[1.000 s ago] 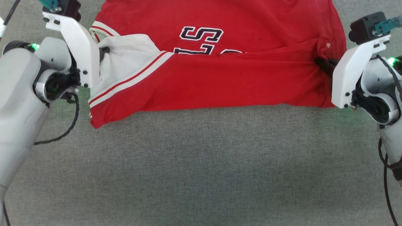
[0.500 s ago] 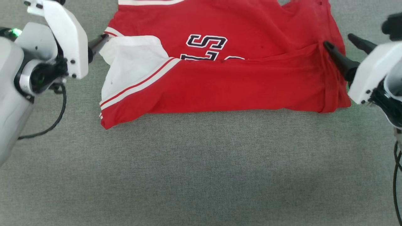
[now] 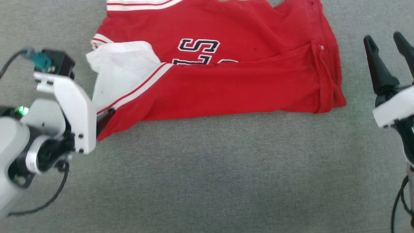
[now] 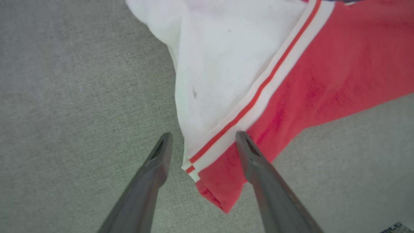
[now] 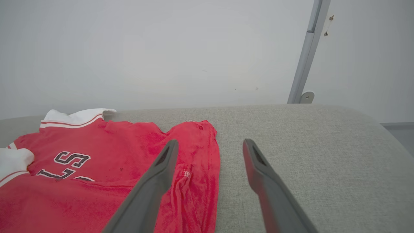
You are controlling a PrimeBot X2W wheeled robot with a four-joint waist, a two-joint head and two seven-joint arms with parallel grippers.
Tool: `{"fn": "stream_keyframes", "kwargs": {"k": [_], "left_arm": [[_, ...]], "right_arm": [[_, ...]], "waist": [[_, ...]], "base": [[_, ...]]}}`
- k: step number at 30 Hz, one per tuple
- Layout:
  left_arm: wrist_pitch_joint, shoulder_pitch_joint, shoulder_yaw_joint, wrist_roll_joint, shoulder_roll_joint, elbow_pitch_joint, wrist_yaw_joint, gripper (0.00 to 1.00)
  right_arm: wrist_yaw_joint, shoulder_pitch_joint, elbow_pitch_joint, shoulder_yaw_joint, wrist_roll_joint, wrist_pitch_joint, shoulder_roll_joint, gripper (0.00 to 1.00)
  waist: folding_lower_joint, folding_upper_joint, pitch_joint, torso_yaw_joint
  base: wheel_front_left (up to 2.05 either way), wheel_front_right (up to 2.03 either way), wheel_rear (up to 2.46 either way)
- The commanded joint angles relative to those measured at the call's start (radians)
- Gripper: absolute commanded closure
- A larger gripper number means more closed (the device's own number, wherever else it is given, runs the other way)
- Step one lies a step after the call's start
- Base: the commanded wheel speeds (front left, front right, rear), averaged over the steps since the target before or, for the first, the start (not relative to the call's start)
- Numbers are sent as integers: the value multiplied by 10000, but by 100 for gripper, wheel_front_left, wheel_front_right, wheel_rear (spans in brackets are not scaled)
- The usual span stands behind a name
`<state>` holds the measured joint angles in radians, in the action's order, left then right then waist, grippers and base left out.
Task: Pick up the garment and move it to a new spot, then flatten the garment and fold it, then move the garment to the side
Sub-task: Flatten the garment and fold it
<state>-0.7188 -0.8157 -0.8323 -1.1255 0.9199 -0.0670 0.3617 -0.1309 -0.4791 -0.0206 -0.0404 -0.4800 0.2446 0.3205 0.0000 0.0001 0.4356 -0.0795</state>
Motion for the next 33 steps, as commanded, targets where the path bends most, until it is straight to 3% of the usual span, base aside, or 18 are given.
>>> {"fn": "stream_keyframes", "kwargs": {"k": [1,6,9,15,16,17,25,32,33], "left_arm": [[90,331,93,-140,158,-243,258,0],[539,1056,344,-468,300,-315,701,0],[759,1380,437,-757,191,3,671,0],[694,1722,278,-1072,-157,881,420,0],[622,1740,226,-1151,-240,1043,319,66],[532,1732,160,-1185,-299,1185,244,100],[409,1447,-139,-1030,-851,1532,-174,100],[443,1127,-299,-893,-1404,1655,-380,100],[458,1087,-306,-876,-1452,1688,-395,100]], "right_arm": [[3,301,294,-260,141,-41,-219,0],[3,1096,994,-780,145,289,-928,0],[3,1462,1095,-781,-35,691,-1179,0],[3,1801,1007,-587,-229,1601,-1038,0],[3,1826,953,-541,-282,1824,-1009,0],[3,1835,897,-477,-339,2047,-1003,0],[3,990,51,61,-465,3600,-670,0],[2,-321,-1985,973,-236,5388,-582,0],[2,-405,-2247,1197,-301,5734,-597,17]], "waist": [[0,-1,83,-117],[0,-1,255,-356],[0,-1,340,-504],[0,-1,394,-595],[0,-1,401,-590],[0,-1,405,-579],[0,-1,491,-345],[0,-1,628,-7],[0,-1,639,26]], "base": [[0,0,0],[0,0,0],[0,0,0],[0,0,0],[0,0,0],[0,0,0],[0,0,0],[0,0,0],[0,0,0]]}}
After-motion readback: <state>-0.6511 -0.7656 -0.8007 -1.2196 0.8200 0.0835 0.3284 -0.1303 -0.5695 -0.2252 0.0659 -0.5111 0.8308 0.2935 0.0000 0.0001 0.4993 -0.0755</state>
